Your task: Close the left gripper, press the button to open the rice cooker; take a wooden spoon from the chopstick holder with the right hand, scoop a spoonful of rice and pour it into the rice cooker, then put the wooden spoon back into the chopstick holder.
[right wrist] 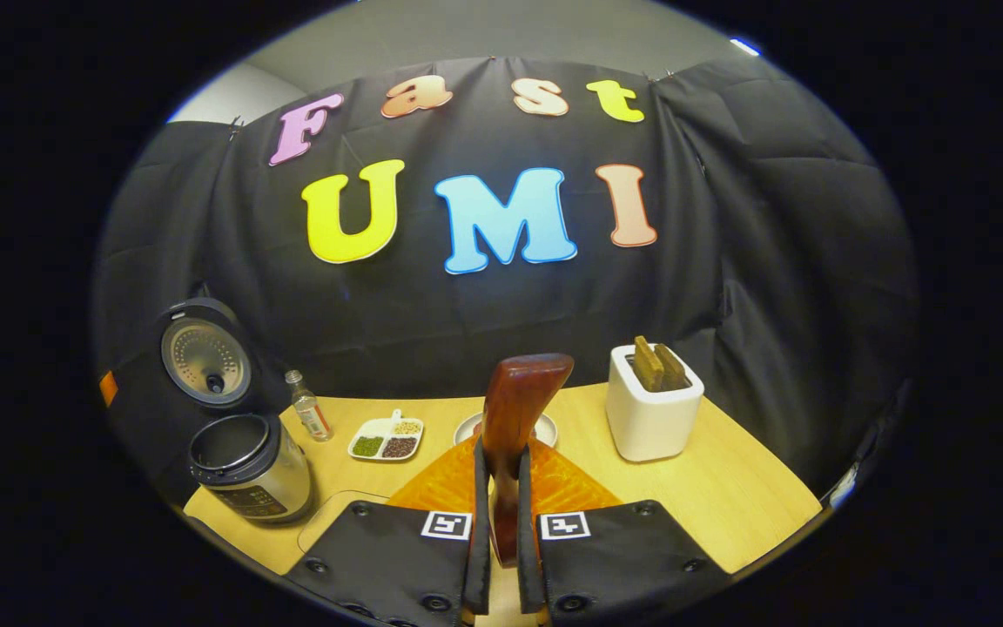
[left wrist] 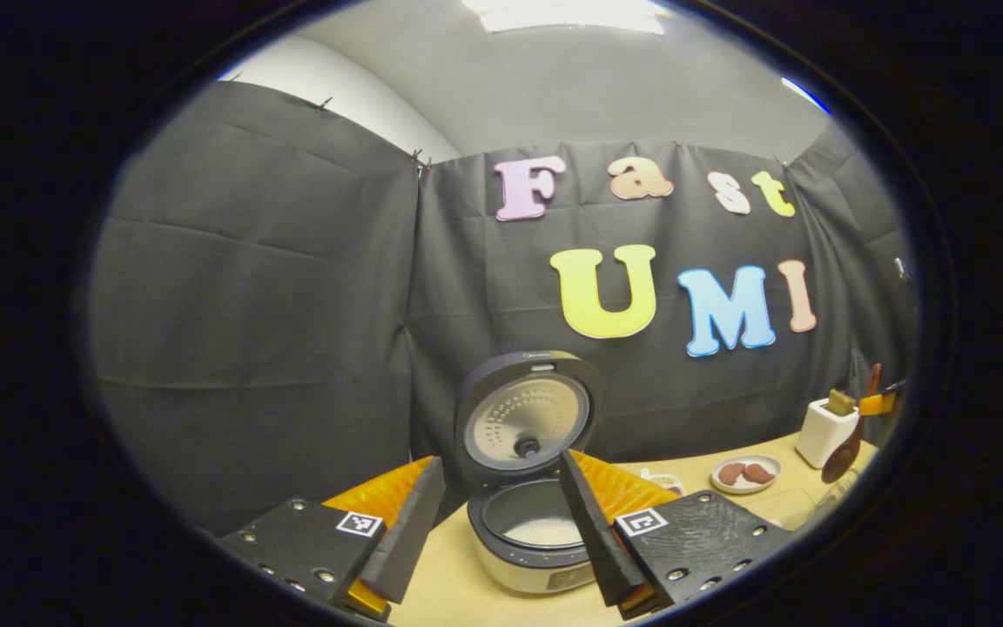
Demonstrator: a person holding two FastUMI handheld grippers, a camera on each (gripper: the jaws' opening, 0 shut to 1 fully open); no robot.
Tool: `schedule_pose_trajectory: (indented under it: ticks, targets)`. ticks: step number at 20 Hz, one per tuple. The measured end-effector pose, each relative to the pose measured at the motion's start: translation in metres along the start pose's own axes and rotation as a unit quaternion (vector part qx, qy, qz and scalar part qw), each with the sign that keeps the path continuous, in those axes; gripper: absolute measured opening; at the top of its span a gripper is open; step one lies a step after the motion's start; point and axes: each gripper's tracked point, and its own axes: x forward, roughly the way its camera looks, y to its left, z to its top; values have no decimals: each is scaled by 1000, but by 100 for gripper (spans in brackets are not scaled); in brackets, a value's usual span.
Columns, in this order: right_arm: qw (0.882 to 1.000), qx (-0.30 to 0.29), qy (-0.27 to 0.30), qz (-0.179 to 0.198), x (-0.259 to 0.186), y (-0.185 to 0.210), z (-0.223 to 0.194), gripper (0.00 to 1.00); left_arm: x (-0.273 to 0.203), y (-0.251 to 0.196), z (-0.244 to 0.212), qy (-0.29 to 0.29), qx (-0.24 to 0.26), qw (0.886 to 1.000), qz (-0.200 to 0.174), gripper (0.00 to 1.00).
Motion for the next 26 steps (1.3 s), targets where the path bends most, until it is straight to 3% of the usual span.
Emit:
schedule_pose_trajectory:
  ticks: [4, 8, 19, 23, 26]
  targets:
    - [1000, -12, 9, 19, 11, 41, -17, 14, 12, 17, -5, -1, 0, 1000, -3, 80]
    - [999, -40, 19, 14, 25, 63, -41, 15, 21, 34, -13, 1, -5, 1000, -5, 80]
    - [985, -165, 39, -21, 64, 87, -110, 14, 34, 64, -31, 16, 8, 1000, 6, 80]
    - [985, -167, 44, 11, 68, 107, -124, 14, 35, 58, -33, 17, 9, 1000, 3, 80]
    - [989, -126, 62, 44, 65, 125, -135, 15, 33, 53, -34, 20, 7, 1000, 1, 80]
